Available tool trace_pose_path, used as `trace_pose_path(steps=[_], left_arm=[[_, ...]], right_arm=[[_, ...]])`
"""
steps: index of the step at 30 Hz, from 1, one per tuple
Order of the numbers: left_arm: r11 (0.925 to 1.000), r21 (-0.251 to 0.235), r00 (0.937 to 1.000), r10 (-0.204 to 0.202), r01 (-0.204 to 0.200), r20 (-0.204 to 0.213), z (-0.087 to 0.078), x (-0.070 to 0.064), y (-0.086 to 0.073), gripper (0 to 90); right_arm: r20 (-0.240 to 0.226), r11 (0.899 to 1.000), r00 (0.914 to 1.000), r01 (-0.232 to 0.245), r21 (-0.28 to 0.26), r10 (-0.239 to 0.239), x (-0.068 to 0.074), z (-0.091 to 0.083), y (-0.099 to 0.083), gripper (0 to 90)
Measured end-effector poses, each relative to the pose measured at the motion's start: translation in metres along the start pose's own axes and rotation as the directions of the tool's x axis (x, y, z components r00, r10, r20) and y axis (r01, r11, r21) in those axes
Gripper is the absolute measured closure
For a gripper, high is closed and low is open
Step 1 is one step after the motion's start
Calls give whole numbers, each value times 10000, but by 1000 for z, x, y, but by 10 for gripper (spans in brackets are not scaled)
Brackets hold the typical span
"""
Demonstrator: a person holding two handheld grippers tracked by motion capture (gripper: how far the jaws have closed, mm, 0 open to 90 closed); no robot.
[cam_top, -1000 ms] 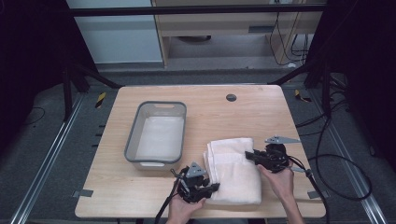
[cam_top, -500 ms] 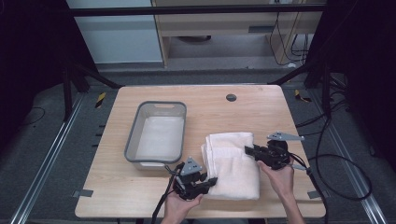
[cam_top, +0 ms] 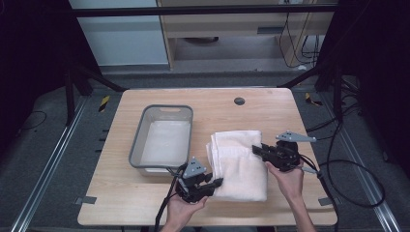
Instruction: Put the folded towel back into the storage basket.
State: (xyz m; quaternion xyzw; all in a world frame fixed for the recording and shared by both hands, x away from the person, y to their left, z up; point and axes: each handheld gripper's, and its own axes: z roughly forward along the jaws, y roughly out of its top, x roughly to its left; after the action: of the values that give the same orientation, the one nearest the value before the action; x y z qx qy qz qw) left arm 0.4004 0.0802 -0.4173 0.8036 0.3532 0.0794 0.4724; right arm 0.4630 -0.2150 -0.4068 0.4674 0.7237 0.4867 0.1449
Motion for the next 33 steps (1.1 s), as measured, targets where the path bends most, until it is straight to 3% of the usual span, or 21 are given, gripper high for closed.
trace_pose_path(steps=[13, 33], left_arm=[[9984, -536, 9997, 147, -157, -200, -19, 11, 22, 685], [9943, -1048, 9991, 162, -203, -399, -36, 21, 36, 686]], right_arm=[[-75, 9981, 9999, 83, -618, -88, 9, 2, 28, 724], [-58, 9937, 9991, 403, -1043, -411, 22, 5, 56, 724]])
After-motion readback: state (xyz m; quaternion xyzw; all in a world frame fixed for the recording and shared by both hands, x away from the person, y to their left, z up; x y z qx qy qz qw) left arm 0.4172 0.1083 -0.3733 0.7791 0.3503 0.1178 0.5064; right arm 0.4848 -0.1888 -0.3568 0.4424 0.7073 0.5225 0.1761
